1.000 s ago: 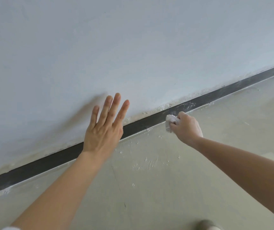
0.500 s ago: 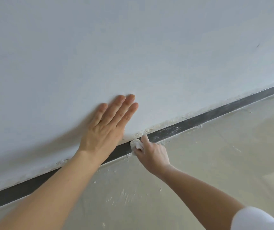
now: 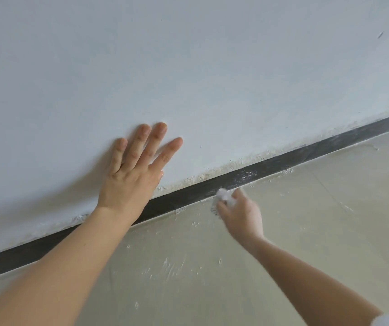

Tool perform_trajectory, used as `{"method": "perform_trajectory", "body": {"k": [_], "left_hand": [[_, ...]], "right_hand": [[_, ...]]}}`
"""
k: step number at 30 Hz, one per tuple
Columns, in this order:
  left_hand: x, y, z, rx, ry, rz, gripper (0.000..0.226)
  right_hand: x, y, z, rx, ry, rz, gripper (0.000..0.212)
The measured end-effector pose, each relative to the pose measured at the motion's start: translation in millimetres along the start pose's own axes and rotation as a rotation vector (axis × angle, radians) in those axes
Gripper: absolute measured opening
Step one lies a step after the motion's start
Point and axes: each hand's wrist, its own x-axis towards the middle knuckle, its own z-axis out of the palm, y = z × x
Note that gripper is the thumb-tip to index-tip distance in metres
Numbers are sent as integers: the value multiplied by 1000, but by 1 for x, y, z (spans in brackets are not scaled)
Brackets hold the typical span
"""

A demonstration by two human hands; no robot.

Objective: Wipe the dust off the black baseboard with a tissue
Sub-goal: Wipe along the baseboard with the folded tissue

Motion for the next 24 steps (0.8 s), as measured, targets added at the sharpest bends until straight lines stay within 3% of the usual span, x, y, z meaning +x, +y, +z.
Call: {"method": "perform_trajectory", "body": {"k": [4,8,14,24], "left_hand": [[0,-1,-1,-2,-19,19,84],[-1,-2,-2,11,-36,34,85],[-1,-2,-2,12,-40,32,86],[-1,-3,-1,5,-38,36,83]], "right_hand": [[-29,-25,55,6,-269,-77,24],[-36,-46,97,269,-335,88,21],[-13,-43,85,721,-183,317,10],[45,13,19,819,197,490,4]]}}
